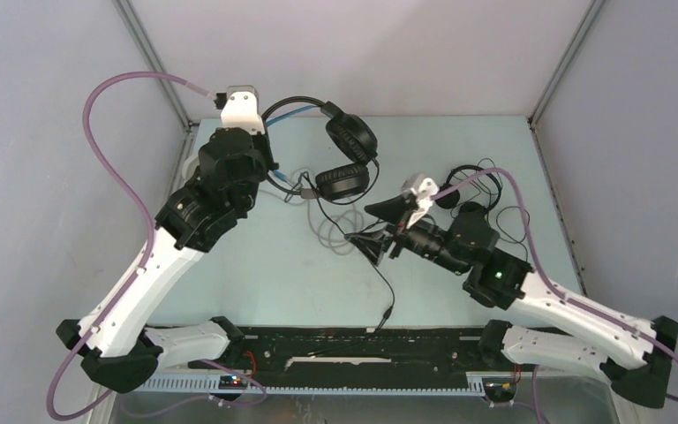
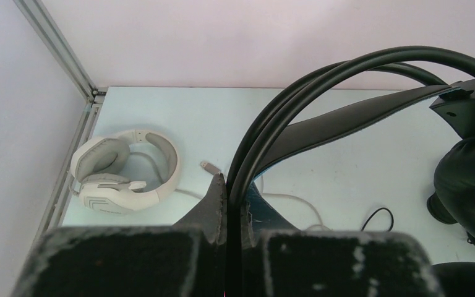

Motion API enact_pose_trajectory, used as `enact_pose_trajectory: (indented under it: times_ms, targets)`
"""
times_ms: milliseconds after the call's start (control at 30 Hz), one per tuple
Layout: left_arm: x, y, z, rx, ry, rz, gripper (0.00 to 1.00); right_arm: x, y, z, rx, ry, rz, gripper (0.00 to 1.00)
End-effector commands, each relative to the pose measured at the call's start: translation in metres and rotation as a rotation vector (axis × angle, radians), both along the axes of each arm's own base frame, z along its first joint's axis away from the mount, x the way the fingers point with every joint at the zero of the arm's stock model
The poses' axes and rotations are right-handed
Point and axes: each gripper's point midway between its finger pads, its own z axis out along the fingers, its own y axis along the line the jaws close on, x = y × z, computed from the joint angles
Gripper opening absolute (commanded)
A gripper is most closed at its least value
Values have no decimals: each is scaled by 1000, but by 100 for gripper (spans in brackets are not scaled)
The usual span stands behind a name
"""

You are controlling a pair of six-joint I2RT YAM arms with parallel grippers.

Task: Wrap the headphones
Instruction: Pick up the headphones from the center of the board, then straighten the headphones cable.

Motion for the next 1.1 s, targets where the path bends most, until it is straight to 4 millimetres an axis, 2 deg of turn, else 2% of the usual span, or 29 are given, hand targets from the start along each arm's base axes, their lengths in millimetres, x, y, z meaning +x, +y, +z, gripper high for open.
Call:
enact_pose_trajectory:
  times_ms: [0, 100, 333, 367, 400, 467, 500, 533, 567, 633, 700, 867, 1000, 1067]
  targets:
    - [3, 0, 26, -152, -90, 40, 0, 12, 22, 0, -11, -95, -85, 76]
    - [3, 1, 24, -156, -84, 42, 0, 15, 42, -8, -29, -128, -98, 76]
    - [2, 1, 24, -175, -83, 35, 0, 33, 65, -13, -21, -202, -196, 74]
    - [3, 3, 24, -171, -82, 42, 0, 33, 67, -14, -24, -204, -192, 68]
    - [3, 4, 24, -166, -82, 48, 0, 31, 68, -17, -34, -203, -185, 57]
    - [6, 16, 23, -144, -83, 86, 0, 29, 65, -23, -60, -183, -190, 24]
    - [7, 21, 22, -135, -81, 104, 0, 27, 61, -21, -57, -172, -194, 17]
    - [8, 29, 22, -132, -81, 129, 0, 24, 56, -20, -63, -161, -194, 4]
    - [11, 42, 20, -129, -79, 165, 0, 22, 49, -18, -64, -149, -197, 0]
    - [13, 61, 17, -138, -80, 222, 0, 19, 30, -11, -60, -124, -226, 0]
    - [15, 77, 10, -143, -71, 271, 0, 23, 1, -2, -50, -102, -308, 0]
    - [19, 106, -11, -136, -26, 363, 0, 34, -91, 39, 95, -76, -558, 0]
    - [19, 126, -24, -142, 3, 416, 0, 49, -172, 50, 193, -36, -844, 0]
    - [18, 133, -27, -149, 8, 432, 0, 53, -201, 47, 222, -8, -947, 0]
